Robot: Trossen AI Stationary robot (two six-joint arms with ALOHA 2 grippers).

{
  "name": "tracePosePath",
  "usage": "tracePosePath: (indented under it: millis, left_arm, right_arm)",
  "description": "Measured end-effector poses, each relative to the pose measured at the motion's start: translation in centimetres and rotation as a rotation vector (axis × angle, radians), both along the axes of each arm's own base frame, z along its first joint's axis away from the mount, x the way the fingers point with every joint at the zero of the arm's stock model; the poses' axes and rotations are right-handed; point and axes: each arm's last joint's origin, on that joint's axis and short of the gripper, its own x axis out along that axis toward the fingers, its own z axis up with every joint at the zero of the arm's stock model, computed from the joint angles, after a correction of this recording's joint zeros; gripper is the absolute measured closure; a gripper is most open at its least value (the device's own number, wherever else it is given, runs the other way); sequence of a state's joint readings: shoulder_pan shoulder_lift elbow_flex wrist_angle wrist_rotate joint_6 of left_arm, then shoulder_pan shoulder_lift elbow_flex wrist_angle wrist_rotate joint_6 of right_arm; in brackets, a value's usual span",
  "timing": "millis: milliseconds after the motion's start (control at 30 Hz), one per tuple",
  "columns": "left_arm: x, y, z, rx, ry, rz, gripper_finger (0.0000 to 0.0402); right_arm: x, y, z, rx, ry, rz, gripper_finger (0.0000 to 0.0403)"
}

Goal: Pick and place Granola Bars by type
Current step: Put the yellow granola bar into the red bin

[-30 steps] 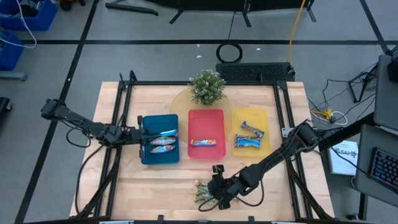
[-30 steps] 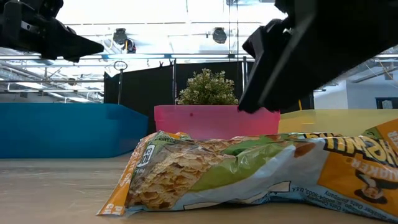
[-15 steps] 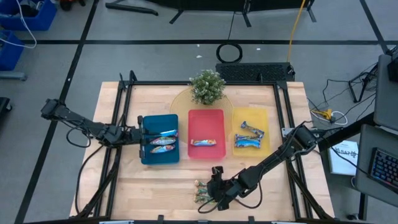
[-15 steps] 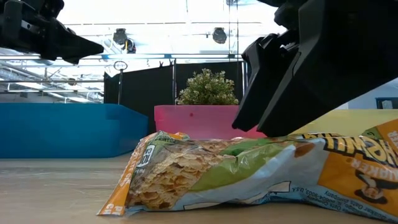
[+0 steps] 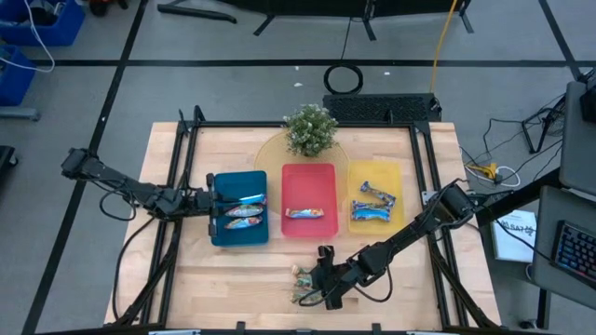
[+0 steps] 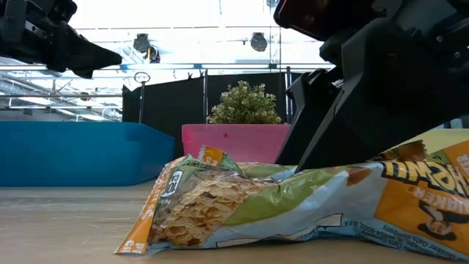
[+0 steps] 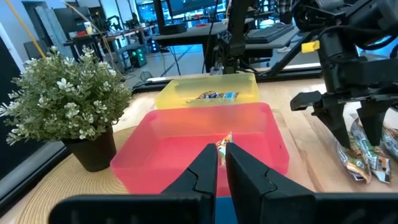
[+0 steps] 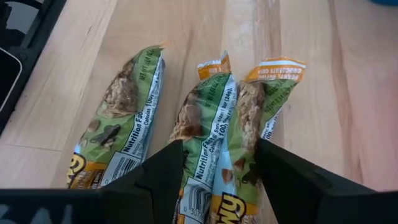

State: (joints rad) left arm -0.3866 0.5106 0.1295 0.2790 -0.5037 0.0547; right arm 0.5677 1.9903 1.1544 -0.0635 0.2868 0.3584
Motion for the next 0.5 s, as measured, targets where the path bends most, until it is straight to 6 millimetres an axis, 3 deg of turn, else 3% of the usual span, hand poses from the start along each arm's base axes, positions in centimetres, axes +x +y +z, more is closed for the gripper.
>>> tracePosePath:
  millis: [233, 500]
  left_arm:
    - [0.0, 0.0, -0.1, -0.017, 0.012, -0.003, 0.036]
    - [0.0, 0.0, -0.2, -0.029, 0.017, -0.002, 0.036]
  right_arm:
    - [-0.1, -0.6, -0.2, -0.015, 0.012, 0.0, 0.0207]
    - [-0.5, -0.5, 4.3, 0.015, -0.131, 0.065, 0.0207]
